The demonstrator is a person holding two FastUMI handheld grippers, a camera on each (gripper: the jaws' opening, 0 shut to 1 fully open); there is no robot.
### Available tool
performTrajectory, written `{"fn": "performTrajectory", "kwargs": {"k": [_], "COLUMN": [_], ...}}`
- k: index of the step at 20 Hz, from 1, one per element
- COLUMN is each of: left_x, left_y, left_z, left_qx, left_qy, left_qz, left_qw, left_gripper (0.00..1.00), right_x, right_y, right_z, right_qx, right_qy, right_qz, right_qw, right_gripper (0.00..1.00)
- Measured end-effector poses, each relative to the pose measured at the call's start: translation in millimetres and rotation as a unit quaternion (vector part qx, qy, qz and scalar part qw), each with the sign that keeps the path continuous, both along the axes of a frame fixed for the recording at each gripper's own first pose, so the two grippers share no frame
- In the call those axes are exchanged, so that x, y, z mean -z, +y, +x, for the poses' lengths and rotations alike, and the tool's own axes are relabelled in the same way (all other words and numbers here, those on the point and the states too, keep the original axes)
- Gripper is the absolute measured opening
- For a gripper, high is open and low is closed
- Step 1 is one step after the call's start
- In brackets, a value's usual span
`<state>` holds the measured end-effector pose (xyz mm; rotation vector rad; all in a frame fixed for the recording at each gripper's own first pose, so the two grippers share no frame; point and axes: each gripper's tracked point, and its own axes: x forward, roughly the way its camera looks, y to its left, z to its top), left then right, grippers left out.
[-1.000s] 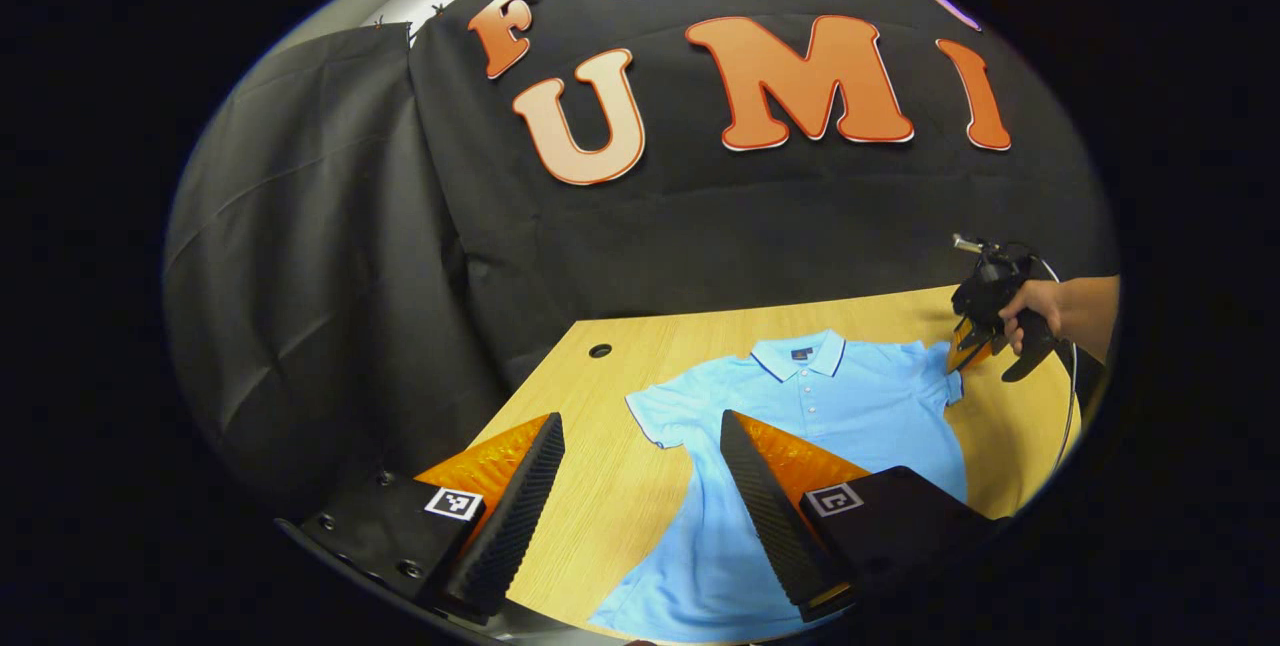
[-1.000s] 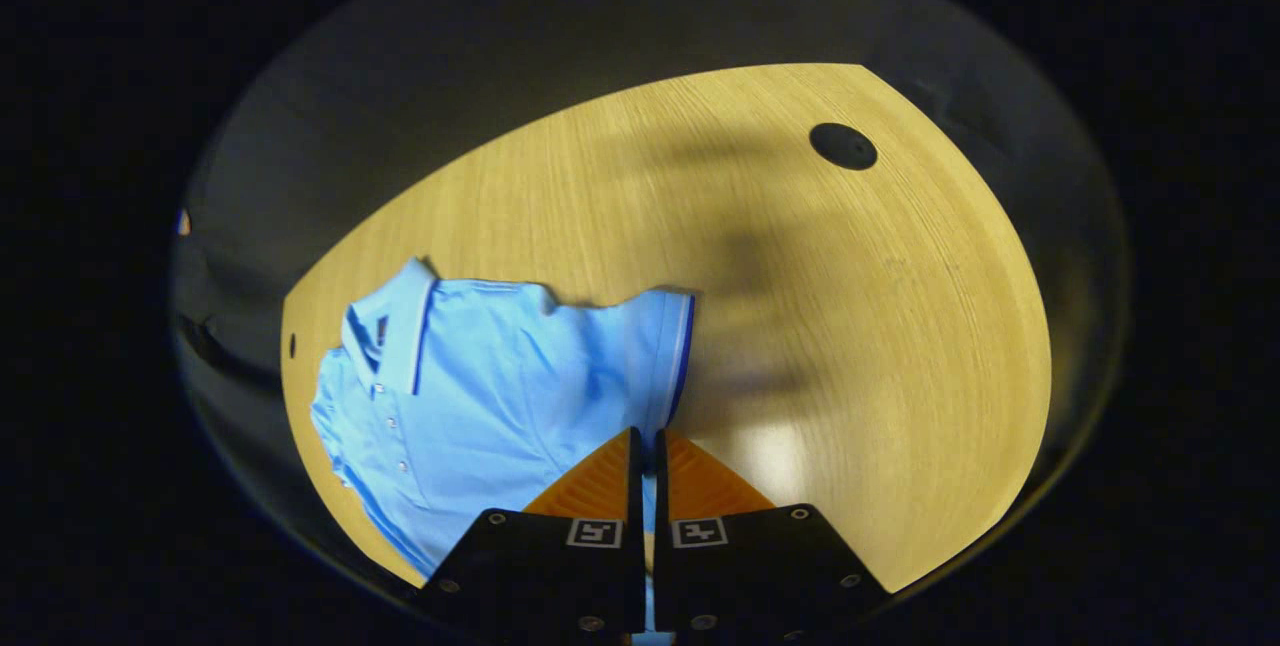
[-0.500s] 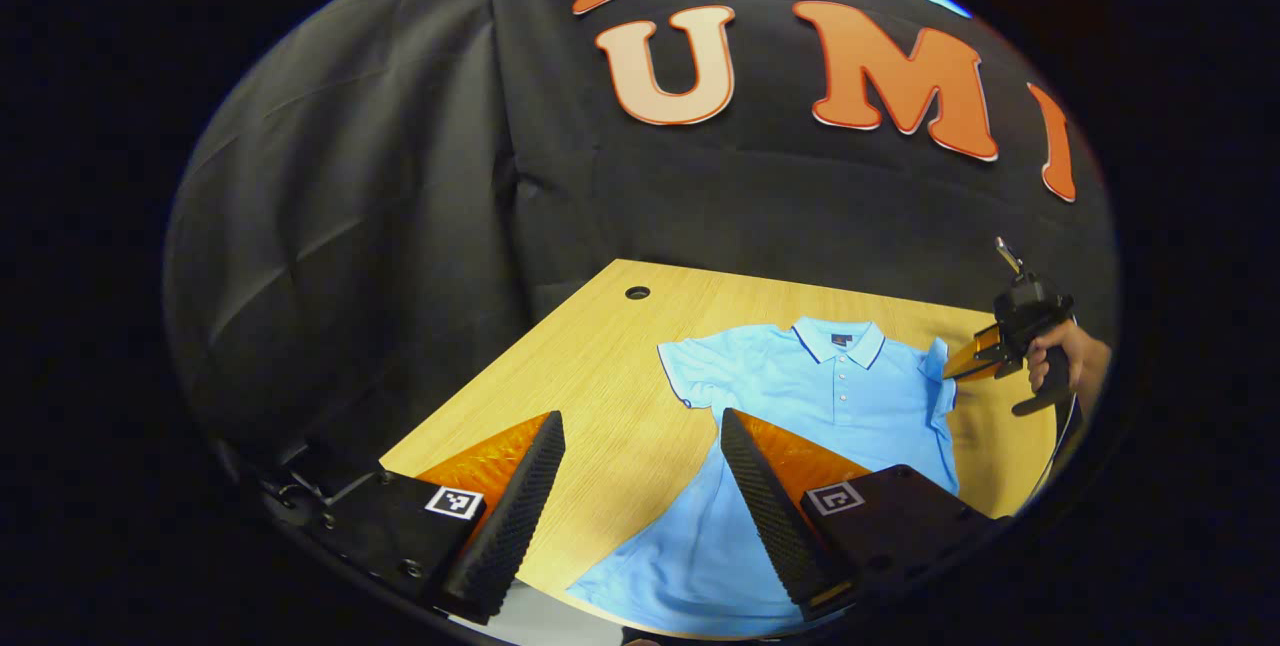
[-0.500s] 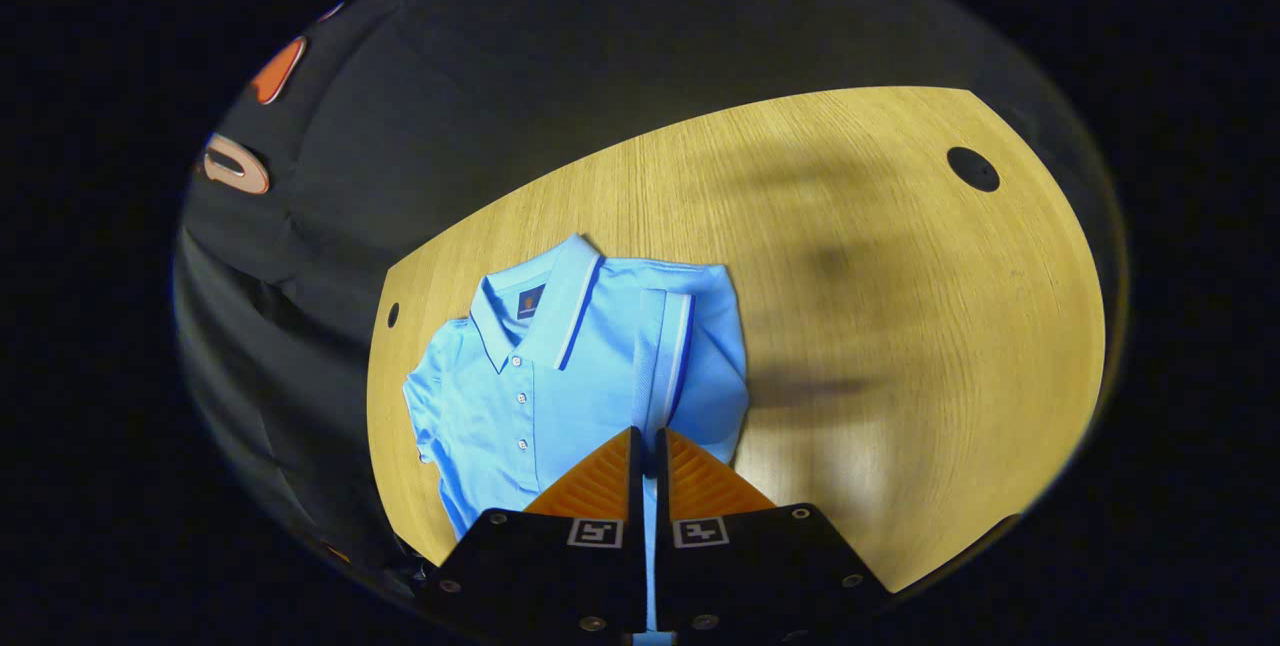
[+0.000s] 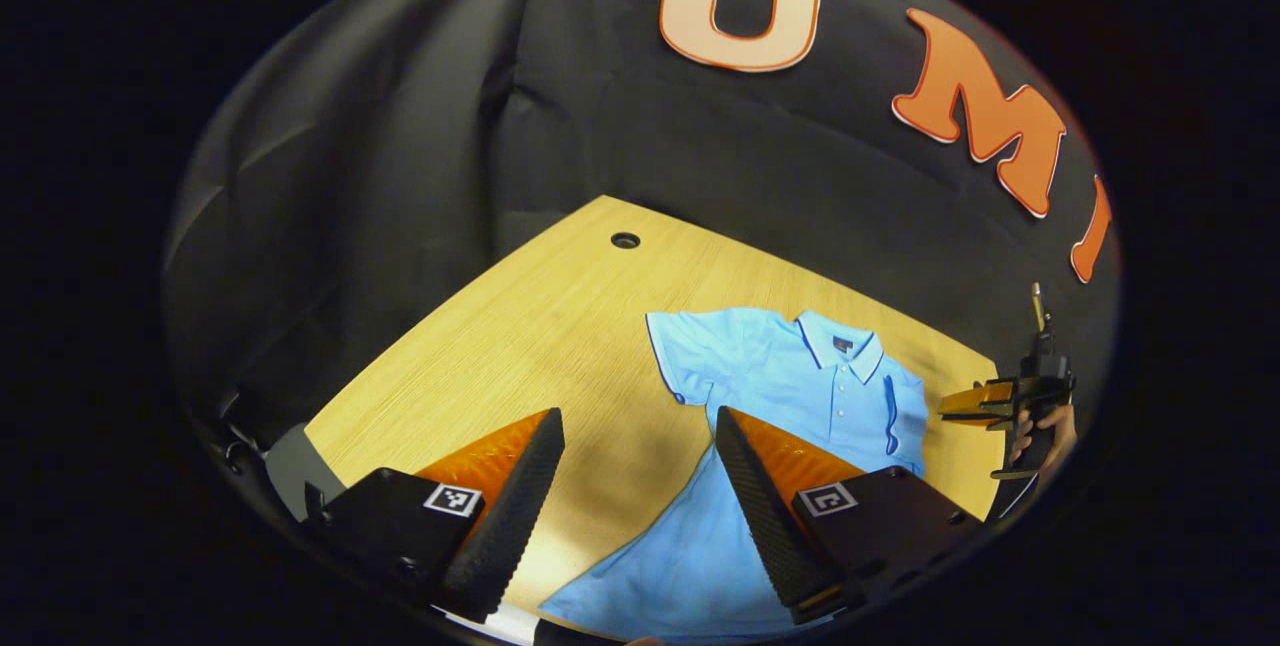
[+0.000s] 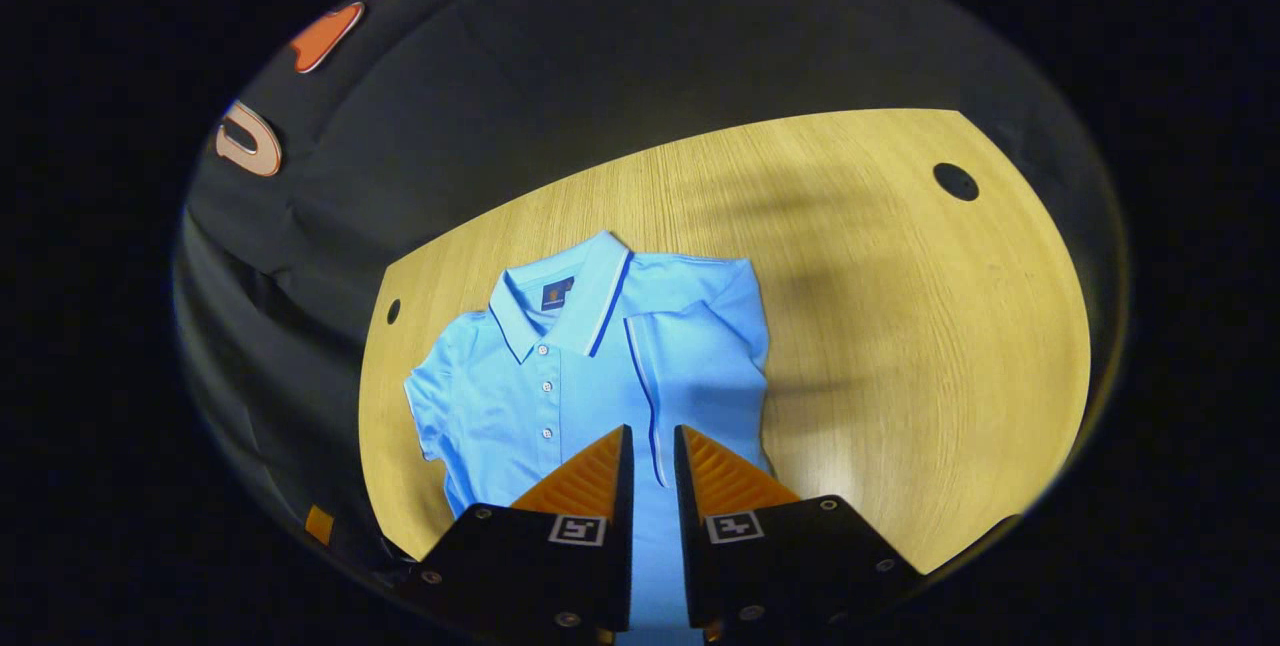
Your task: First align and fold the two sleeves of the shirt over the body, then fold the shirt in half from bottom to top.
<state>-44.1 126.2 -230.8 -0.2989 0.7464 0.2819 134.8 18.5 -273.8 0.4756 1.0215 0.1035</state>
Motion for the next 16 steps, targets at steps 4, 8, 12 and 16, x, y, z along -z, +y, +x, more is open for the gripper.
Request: {"fn": "performTrajectory", "kwargs": {"k": [4, 8, 12, 16], "left_x": [27, 58, 93, 117], "left_y": [17, 21, 18, 12], "left_z": [40, 76, 106, 133], "left_qx": [0.045, 0.08, 0.099, 0.101], "left_qy": [0.042, 0.081, 0.131, 0.173], "left_qz": [-0.027, -0.04, -0.059, -0.075], "left_qw": [0.998, 0.993, 0.985, 0.977], "left_gripper": [0.99, 0.99, 0.99, 0.99], "right_x": [-10, -19, -28, -35], "right_y": [-9, -17, -29, -32], "right_z": [-19, -42, -68, -97], "right_qx": [0.046, 0.095, 0.136, 0.172], "right_qy": [-0.009, -0.019, -0.054, -0.075], "right_qz": [-0.021, -0.027, -0.051, -0.05], "right_qw": [0.999, 0.995, 0.988, 0.981], "right_gripper": [0.48, 0.66, 0.86, 0.87]}}
